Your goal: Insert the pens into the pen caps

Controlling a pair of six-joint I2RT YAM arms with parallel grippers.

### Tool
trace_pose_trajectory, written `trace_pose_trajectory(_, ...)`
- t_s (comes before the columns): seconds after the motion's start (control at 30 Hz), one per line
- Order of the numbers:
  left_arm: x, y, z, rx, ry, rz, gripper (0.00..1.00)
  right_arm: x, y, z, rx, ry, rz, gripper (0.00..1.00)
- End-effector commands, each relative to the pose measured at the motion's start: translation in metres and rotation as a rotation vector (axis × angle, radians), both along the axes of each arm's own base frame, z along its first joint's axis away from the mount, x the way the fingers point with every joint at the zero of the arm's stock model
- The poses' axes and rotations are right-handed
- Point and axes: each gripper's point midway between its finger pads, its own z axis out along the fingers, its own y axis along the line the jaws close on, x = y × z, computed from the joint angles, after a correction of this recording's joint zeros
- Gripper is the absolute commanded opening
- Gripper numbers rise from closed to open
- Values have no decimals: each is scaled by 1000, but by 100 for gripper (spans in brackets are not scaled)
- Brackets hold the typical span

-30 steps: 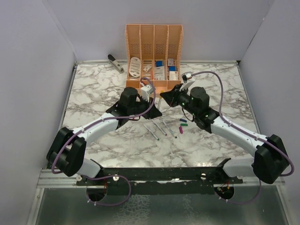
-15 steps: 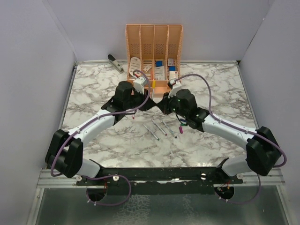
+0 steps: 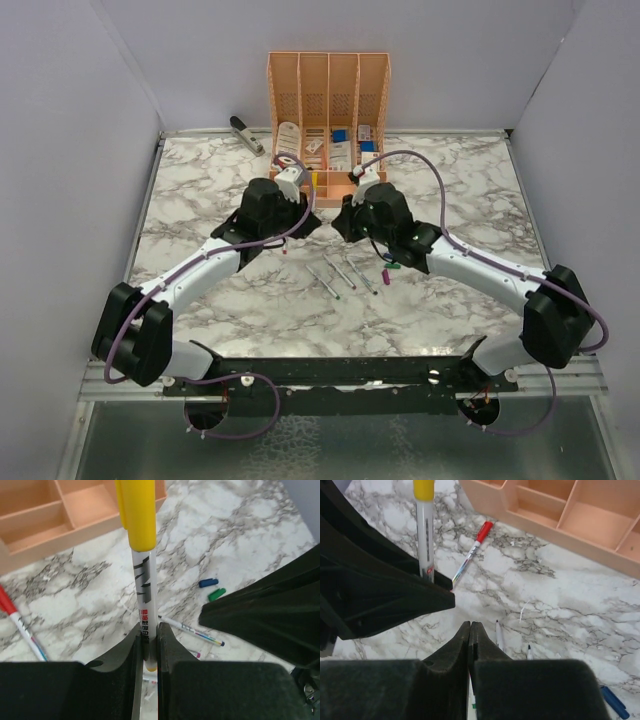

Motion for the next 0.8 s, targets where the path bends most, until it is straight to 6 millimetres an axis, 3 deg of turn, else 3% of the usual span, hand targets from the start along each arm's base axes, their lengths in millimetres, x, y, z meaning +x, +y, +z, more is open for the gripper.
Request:
trace_pose_trajectory(0.0, 2, 27, -21, 112, 98, 127, 0, 21, -15, 36, -21, -123, -99, 1)
trace_pose_trajectory(0.17, 1, 45, -65, 244, 273, 183, 0, 23, -30, 44, -57, -150, -157, 1)
trace_pose_trajectory(0.37, -5, 45, -110, 323, 443, 168, 0, 17, -38, 42, -52, -137, -173, 1)
trace_pose_trajectory(0.77, 4, 37, -142, 342, 553, 153, 0, 8, -44, 36, -43, -109, -182, 1)
